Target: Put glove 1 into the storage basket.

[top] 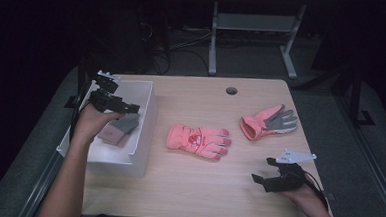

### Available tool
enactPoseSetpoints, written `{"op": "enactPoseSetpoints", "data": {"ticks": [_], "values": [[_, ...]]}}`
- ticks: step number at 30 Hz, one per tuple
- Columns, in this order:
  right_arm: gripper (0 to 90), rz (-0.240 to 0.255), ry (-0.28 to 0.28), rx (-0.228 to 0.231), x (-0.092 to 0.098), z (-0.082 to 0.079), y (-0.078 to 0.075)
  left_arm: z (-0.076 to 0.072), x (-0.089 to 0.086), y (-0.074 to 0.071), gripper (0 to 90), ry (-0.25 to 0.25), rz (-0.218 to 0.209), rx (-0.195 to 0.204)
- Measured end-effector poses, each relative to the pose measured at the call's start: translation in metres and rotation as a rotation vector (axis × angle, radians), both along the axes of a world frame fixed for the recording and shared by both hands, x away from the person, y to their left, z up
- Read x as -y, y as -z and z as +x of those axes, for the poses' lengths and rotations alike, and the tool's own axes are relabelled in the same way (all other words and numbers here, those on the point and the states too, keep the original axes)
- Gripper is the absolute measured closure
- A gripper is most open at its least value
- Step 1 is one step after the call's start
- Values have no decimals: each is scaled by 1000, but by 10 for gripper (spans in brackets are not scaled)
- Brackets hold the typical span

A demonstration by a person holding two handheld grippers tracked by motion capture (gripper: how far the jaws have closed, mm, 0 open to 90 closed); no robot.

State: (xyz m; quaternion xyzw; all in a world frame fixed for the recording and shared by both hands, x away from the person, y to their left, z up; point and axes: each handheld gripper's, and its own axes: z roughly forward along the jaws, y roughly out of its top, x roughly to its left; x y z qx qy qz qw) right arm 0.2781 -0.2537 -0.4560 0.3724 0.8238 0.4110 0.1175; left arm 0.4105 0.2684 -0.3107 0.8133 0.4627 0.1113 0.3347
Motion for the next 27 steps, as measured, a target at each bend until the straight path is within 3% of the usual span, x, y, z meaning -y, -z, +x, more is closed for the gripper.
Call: {"op": "enactPoseSetpoints", "data": {"ticks": [5, 11, 18, 27], "values": [[139, 3, 6, -6, 0, 0, 0, -11, 28, -12, 152, 85, -37, 28], [139, 2, 4, -5, 0, 0, 0, -25, 61, -21, 153, 164, -47, 49], [139, 4, 5, -5, 1, 0, -1, -42, 93, -16, 158, 239, -77, 56], [139, 1, 1, -8, 0, 0, -1, -59, 129, 0, 195, 305, -60, 58]]}}
